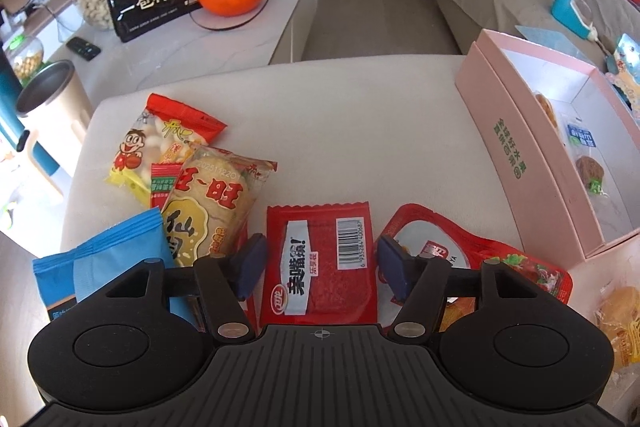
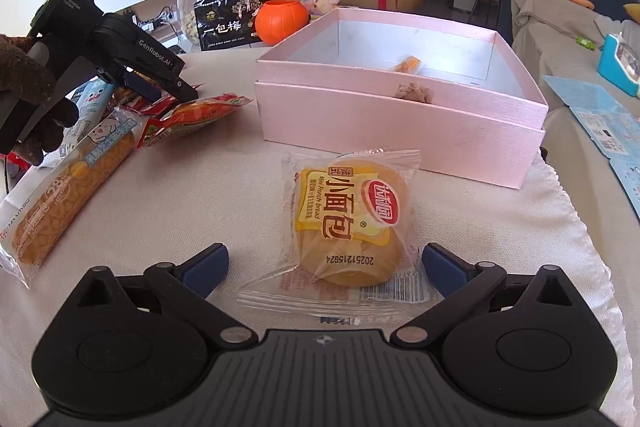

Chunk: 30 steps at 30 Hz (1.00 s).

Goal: Organize snacks

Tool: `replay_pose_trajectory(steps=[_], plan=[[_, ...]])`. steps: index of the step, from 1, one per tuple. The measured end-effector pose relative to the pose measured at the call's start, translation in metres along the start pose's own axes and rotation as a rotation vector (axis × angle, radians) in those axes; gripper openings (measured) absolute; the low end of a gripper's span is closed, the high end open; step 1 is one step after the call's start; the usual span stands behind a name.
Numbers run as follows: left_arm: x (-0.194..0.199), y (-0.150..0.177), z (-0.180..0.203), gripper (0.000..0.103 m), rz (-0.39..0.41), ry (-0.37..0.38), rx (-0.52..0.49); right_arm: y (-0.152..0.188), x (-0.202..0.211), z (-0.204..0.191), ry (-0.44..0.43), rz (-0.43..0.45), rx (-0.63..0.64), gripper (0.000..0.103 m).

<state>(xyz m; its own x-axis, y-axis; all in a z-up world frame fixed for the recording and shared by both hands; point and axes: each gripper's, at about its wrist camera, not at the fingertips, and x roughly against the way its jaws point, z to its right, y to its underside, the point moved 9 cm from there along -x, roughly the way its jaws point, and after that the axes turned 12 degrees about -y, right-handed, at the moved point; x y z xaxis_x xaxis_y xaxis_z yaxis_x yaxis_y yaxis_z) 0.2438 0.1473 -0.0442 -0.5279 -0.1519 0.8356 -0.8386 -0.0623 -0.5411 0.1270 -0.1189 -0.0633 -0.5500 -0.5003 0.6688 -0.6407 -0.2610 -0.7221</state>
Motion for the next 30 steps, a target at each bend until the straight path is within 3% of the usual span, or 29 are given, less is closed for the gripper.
replay_pose_trajectory(steps=[7,8,9,10,16,20,22,26,30], plan=[[0.009,0.008,0.000,0.058,0.089,-0.003,0.004,-0.004,-0.003,0.001,-0.032,-0.028,0.023,0.103],[0.015,0.009,0.001,0.052,0.106,0.019,0.013,-0.006,-0.003,0.002,-0.042,-0.034,0.022,0.103],[0.024,0.008,0.002,0.029,0.131,0.059,0.021,-0.007,-0.002,0.003,-0.051,-0.041,0.021,0.102],[0.033,0.006,0.003,0.018,0.149,0.068,0.025,-0.008,0.000,0.005,-0.060,-0.045,0.012,0.100],[0.087,0.004,0.012,0.018,0.240,0.142,0.003,-0.017,-0.001,0.017,-0.072,-0.067,-0.051,0.097],[0.106,0.020,0.017,0.018,0.263,0.212,0.004,-0.012,-0.007,0.013,-0.025,-0.055,0.021,0.098],[0.109,0.033,0.019,0.020,0.260,0.217,0.013,-0.007,-0.005,0.012,0.010,-0.008,0.040,0.101],[0.112,0.069,0.022,0.023,0.198,0.248,-0.050,-0.007,-0.003,0.016,-0.014,-0.011,0.021,0.102],[0.130,0.085,0.002,0.024,0.198,0.213,-0.078,-0.007,-0.004,0.015,-0.007,-0.011,0.024,0.102]])
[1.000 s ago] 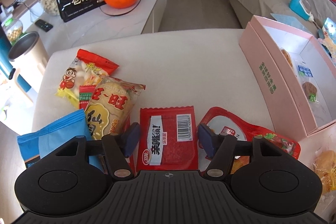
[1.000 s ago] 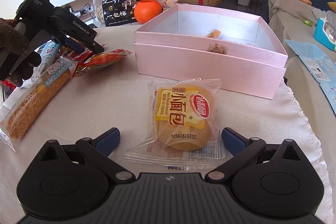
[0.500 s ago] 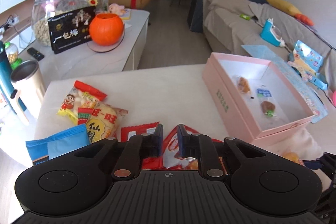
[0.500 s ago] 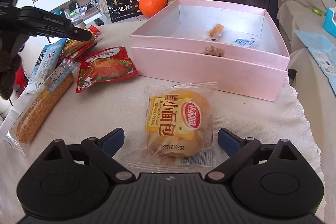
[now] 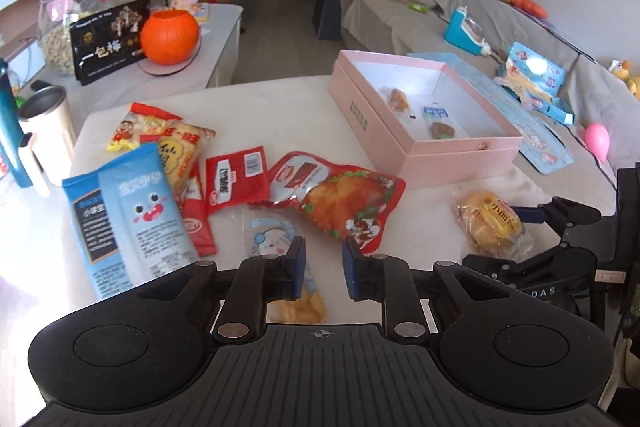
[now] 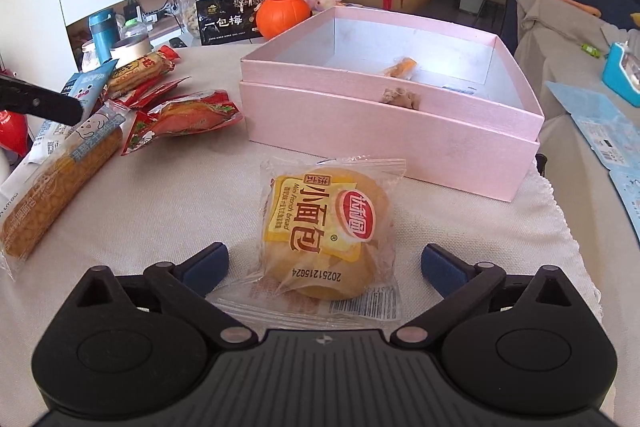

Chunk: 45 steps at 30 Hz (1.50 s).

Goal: Organize snacks

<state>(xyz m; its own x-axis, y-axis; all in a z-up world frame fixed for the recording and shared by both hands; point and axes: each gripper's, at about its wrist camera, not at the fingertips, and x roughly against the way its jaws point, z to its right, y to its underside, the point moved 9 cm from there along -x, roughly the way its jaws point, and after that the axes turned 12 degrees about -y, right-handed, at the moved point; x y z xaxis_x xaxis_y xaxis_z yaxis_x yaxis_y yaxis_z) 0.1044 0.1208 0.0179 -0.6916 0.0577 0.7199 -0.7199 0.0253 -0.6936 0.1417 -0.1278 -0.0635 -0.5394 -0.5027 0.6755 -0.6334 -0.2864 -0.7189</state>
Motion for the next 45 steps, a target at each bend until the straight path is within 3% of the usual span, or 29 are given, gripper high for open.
replay_pose_trajectory(steps=[4,9,21,28,35,40,45], plan=[[0.024,0.002,-0.014,0.024,0.032,0.019,0.044,0.001,0.001,0.000,0.001,0.002,-0.001,0.102],[0.034,0.005,-0.013,0.024,0.032,0.021,0.019,0.001,0.001,-0.001,0.001,0.002,-0.001,0.103],[0.017,-0.002,-0.011,0.024,0.017,0.007,0.024,0.001,0.001,-0.001,0.001,0.003,-0.002,0.103],[-0.018,-0.037,-0.032,0.024,0.007,-0.024,0.150,0.001,0.001,0.000,0.002,0.004,-0.003,0.103],[-0.077,-0.058,-0.031,0.025,-0.074,-0.114,0.122,0.002,0.002,0.001,-0.002,0.007,-0.005,0.103],[-0.125,-0.050,-0.033,0.028,-0.194,-0.175,0.083,0.002,0.003,0.001,-0.002,0.007,-0.006,0.103],[-0.136,-0.058,-0.043,0.030,-0.167,-0.265,0.068,0.002,0.003,0.002,-0.001,0.008,-0.006,0.103]])
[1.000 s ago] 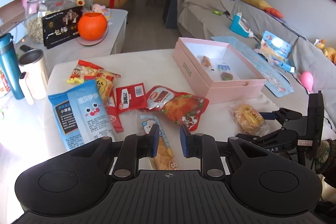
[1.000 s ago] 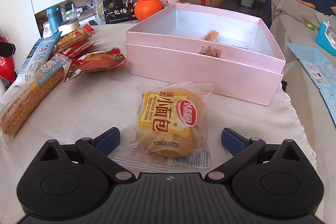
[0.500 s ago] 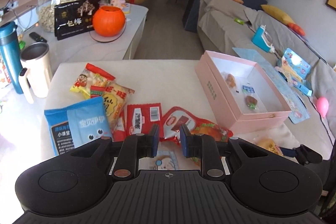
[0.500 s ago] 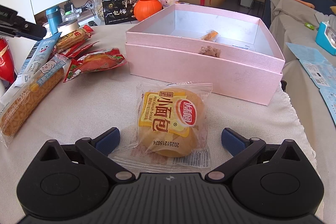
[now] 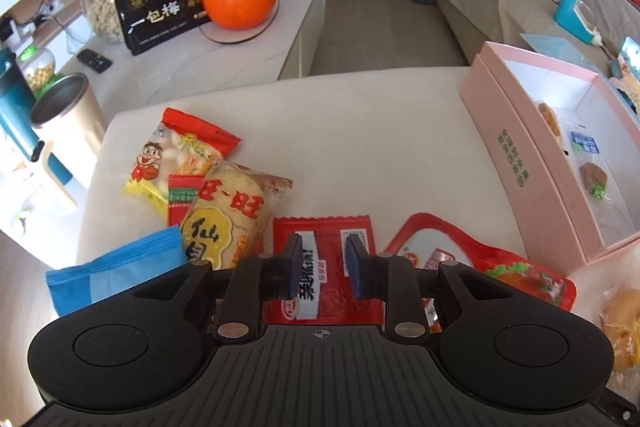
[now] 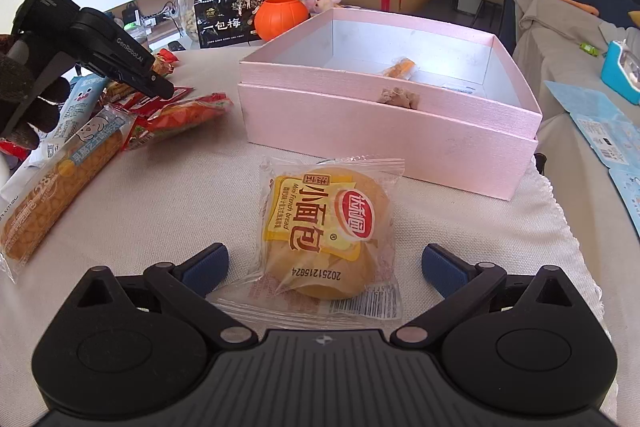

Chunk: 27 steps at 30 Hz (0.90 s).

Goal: Organize snacks

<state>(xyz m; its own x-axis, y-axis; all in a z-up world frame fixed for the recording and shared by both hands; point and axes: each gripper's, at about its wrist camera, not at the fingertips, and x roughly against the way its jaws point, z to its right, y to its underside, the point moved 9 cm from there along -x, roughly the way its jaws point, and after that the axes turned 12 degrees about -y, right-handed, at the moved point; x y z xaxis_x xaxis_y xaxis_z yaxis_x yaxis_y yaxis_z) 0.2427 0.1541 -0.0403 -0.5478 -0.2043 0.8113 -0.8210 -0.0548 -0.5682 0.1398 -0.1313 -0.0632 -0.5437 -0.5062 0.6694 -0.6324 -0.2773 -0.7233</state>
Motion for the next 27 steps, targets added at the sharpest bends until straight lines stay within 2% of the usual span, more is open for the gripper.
replay_pose_trajectory(steps=[4,8,12,16,18,19,22,24,26,27], plan=[[0.000,-0.002,0.001,0.029,-0.021,-0.002,-0.009,0.000,0.000,0.000,0.000,0.001,-0.001,0.103],[0.002,-0.001,0.007,0.036,-0.032,0.071,-0.016,0.000,0.000,0.000,0.001,0.000,-0.001,0.103],[0.005,0.004,0.013,0.049,-0.022,0.122,-0.042,0.000,0.000,0.000,0.000,0.001,-0.001,0.103],[0.014,0.006,0.021,0.050,-0.029,0.160,-0.073,0.000,0.000,0.000,0.000,0.001,-0.001,0.103],[0.022,0.005,0.019,0.050,-0.007,0.121,-0.091,0.000,0.000,0.000,0.000,0.001,-0.001,0.103],[0.024,0.005,0.018,0.050,0.002,0.068,-0.117,0.000,0.000,0.000,0.000,0.001,-0.001,0.103],[0.020,0.010,0.015,0.049,-0.014,-0.018,-0.165,-0.001,0.000,0.000,0.002,0.001,-0.002,0.103],[0.015,0.014,0.015,0.047,-0.026,-0.011,-0.154,-0.001,0.001,0.001,0.001,0.001,-0.002,0.103],[0.014,0.012,0.015,0.042,-0.030,0.027,-0.114,-0.001,0.000,0.000,0.002,0.001,-0.002,0.103],[0.012,0.012,0.015,0.043,-0.038,0.061,-0.086,-0.001,0.000,0.001,0.002,0.001,-0.002,0.103]])
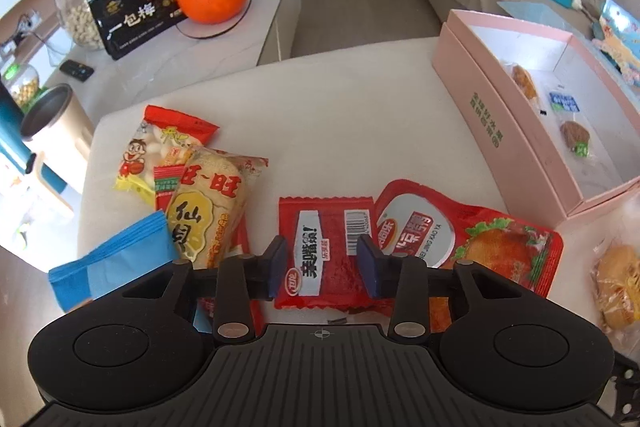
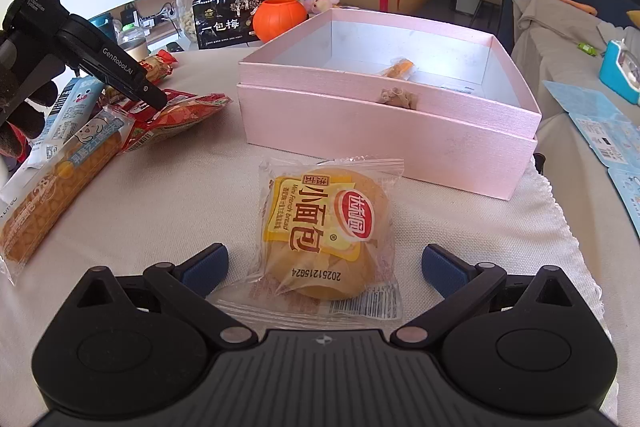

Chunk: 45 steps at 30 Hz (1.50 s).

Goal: Organize snacks

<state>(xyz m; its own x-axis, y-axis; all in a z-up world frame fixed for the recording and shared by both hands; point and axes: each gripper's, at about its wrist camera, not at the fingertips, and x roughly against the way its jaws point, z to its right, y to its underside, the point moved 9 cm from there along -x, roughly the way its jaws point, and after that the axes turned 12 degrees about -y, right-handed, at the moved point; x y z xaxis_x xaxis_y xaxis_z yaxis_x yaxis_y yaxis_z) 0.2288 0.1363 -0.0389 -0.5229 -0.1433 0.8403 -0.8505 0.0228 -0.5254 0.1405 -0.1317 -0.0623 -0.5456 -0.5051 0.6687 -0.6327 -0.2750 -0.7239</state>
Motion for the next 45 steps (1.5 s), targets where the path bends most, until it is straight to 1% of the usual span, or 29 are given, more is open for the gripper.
replay_pose_trajectory(steps=[1,2,4,5,6,8,9,10,12,14,15,16,19,21,24,26,27,28,29,30,31,32,35,36,37,38,40,43,45], plan=[[-0.001,-0.001,0.001,0.050,-0.008,0.045,0.030,0.000,0.000,0.000,0.000,0.000,0.000,0.103],[-0.002,-0.002,0.001,0.052,-0.012,0.067,0.047,0.000,0.000,0.000,0.000,0.000,0.000,0.103],[-0.003,-0.004,0.001,0.053,-0.017,0.066,0.042,0.000,0.000,0.000,0.000,0.000,0.000,0.103],[-0.003,-0.005,0.001,0.053,-0.015,0.059,0.033,0.000,0.000,0.000,0.000,0.001,-0.001,0.103],[-0.003,-0.005,0.000,0.053,-0.008,0.036,0.015,0.000,0.000,0.000,0.001,0.001,-0.001,0.103],[-0.005,-0.003,-0.002,0.057,0.000,-0.016,-0.021,0.000,0.000,0.000,0.004,0.002,-0.002,0.103],[-0.006,-0.001,-0.002,0.061,0.000,-0.034,-0.035,0.000,0.000,0.000,0.005,0.002,-0.002,0.103],[-0.009,0.000,-0.003,0.063,-0.004,-0.049,-0.044,0.000,0.000,0.000,0.004,0.002,-0.002,0.103],[-0.012,-0.002,-0.006,0.064,-0.009,-0.037,-0.021,0.000,0.000,-0.001,0.005,0.002,-0.002,0.103],[-0.015,-0.005,-0.009,0.065,-0.024,-0.006,0.026,0.001,0.000,-0.001,0.006,0.003,-0.003,0.103],[-0.016,-0.006,-0.010,0.068,-0.029,0.005,0.041,0.001,0.000,-0.001,0.006,0.003,-0.002,0.103],[-0.017,-0.007,-0.010,0.074,-0.038,0.022,0.058,0.001,0.000,-0.001,0.006,0.003,-0.003,0.103],[-0.018,-0.007,-0.006,0.080,-0.040,0.034,0.058,0.001,0.000,-0.001,0.005,0.003,-0.003,0.103],[-0.018,-0.006,-0.005,0.080,-0.033,0.036,0.046,0.001,0.000,-0.001,0.006,0.003,-0.002,0.103],[-0.018,-0.007,-0.008,0.080,-0.035,0.062,0.047,0.001,0.000,-0.001,0.005,0.003,-0.002,0.103],[-0.017,-0.006,-0.006,0.079,-0.031,0.056,0.047,0.001,0.000,-0.001,0.005,0.003,-0.002,0.103],[-0.017,-0.006,-0.006,0.075,-0.023,0.037,0.040,0.001,0.001,-0.001,0.005,0.003,-0.002,0.103],[-0.015,-0.006,-0.006,0.063,-0.007,0.003,0.026,0.001,0.001,-0.001,0.005,0.003,-0.002,0.103],[-0.013,-0.005,-0.005,0.062,0.013,-0.013,0.015,0.001,0.001,-0.001,0.005,0.003,-0.003,0.103],[-0.011,-0.005,-0.003,0.059,0.029,0.005,0.019,0.001,0.001,-0.001,0.005,0.003,-0.003,0.103],[-0.007,-0.003,-0.002,0.057,0.040,0.043,0.040,0.001,0.001,-0.001,0.005,0.002,-0.003,0.103],[-0.005,-0.003,-0.001,0.056,0.044,0.063,0.058,0.001,0.000,-0.002,0.005,0.000,-0.002,0.103],[0.009,-0.002,-0.001,0.055,0.070,0.063,0.065,-0.001,-0.002,-0.003,0.009,-0.021,0.002,0.102],[0.015,-0.002,0.000,0.055,0.080,0.066,0.065,-0.003,-0.002,-0.004,0.008,-0.033,0.002,0.100],[0.022,-0.003,0.001,0.055,0.092,0.071,0.064,-0.005,-0.002,-0.005,0.002,-0.040,0.003,0.092],[0.030,-0.004,0.003,0.055,0.104,0.077,0.060,-0.008,0.000,-0.006,-0.007,-0.047,0.008,0.088],[0.047,-0.004,0.010,0.055,0.127,0.092,0.050,-0.012,0.002,-0.009,-0.018,-0.075,0.022,0.066],[0.072,0.000,0.027,0.055,0.155,0.125,0.022,-0.015,0.007,-0.013,-0.023,-0.128,0.050,0.056],[0.084,0.006,0.042,0.055,0.159,0.157,0.006,-0.017,0.014,-0.014,-0.020,-0.141,0.068,0.055]])
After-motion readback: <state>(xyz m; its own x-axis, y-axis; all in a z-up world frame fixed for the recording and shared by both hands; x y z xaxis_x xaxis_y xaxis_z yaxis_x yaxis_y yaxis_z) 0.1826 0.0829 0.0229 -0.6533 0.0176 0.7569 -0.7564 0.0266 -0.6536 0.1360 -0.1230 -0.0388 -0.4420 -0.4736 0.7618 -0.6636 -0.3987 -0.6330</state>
